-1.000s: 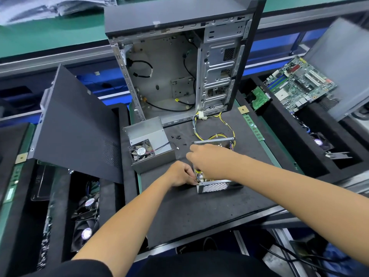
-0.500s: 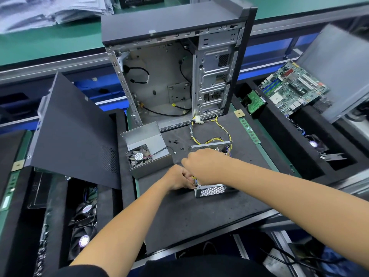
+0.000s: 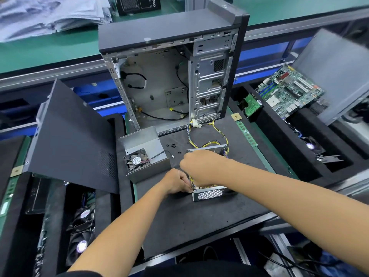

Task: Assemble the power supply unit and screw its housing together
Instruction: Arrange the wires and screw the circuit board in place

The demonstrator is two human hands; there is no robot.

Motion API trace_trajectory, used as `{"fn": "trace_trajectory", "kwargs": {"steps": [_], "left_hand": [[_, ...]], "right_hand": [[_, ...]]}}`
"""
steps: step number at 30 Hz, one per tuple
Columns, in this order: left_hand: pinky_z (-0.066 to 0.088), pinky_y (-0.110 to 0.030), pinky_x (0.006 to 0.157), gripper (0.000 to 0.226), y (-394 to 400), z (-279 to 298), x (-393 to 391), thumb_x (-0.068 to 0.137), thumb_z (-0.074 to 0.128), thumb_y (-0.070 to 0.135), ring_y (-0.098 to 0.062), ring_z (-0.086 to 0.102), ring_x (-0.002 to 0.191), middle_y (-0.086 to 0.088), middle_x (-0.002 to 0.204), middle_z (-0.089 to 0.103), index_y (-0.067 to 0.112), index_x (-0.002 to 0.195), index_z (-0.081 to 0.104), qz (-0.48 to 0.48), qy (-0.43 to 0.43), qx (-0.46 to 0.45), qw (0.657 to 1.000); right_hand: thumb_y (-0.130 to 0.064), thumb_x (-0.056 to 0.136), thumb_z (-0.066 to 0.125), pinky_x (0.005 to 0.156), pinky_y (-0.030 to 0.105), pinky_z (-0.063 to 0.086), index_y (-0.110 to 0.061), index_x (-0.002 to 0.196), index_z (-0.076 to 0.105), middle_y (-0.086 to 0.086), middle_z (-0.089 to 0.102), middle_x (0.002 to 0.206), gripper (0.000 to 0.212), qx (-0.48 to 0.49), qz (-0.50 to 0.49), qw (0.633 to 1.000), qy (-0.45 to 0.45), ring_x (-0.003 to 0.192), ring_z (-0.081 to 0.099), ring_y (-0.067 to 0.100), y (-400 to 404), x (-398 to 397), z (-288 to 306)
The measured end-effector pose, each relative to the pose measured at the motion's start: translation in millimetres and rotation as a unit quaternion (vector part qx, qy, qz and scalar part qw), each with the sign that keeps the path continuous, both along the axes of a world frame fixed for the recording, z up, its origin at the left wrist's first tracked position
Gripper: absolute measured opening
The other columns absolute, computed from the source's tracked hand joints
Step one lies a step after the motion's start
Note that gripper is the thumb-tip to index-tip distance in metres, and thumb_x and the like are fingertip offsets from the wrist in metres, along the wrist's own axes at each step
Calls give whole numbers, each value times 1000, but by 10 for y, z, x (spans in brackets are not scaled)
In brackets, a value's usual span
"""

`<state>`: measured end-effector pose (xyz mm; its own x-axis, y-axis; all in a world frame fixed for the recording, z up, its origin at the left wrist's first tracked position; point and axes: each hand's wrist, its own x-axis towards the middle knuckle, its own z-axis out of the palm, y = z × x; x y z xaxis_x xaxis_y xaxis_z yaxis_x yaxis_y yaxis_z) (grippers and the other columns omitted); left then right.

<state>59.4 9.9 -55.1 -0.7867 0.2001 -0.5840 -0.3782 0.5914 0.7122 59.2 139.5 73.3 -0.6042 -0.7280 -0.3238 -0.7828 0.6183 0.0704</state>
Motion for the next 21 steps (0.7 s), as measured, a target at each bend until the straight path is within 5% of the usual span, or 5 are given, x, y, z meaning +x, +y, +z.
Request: {"fn": "trace_trajectory", "kwargs": {"steps": [6, 10, 13, 16, 21], "left_hand": [[40, -8, 43, 24, 9, -11, 14, 68, 74, -11, 9, 52, 41, 8, 53, 62, 5, 81, 63, 7, 4, -6, 1000], [40, -19, 58, 28, 18, -3, 16, 67, 76, -3, -5, 51, 60, -7, 74, 59, -6, 92, 64, -19, 29, -41, 999], [47, -29, 67, 17, 2, -11, 29, 66, 75, -6, -12, 54, 64, -2, 66, 64, 0, 78, 64, -11, 29, -28, 999], [43, -21, 56, 18, 10, -1, 47, 65, 73, -10, 2, 50, 46, 13, 45, 56, 5, 69, 63, -11, 37, -35, 999], [42, -21, 63, 12, 82, 124, 37, 71, 72, 3, -11, 56, 70, 3, 71, 64, 11, 67, 64, -50, 74, -92, 992]], "right_hand": [[-21, 84, 61, 52, 28, 33, -9, 102, 60, 11, 61, 101, 21, 0, 7, 1000, -14, 84, 61, 26, -35, 4, -45], [-18, 82, 61, 45, 29, 34, -6, 94, 59, 11, 60, 87, 17, -42, -36, 995, -88, 62, 50, 21, -12, -20, -108], [-15, 81, 60, 58, 34, 44, -6, 88, 57, 6, 55, 79, 12, -104, -59, 983, -136, 76, 55, 27, 9, -90, -133], [-18, 80, 64, 56, 30, 41, -12, 77, 54, 0, 54, 72, 12, -167, -99, 966, -171, 70, 51, 21, 42, -203, -107], [-27, 89, 57, 54, 33, 37, -16, 72, 42, 1, 56, 72, 26, -260, -180, 932, -179, 63, 49, 18, 104, -491, 63]]}}
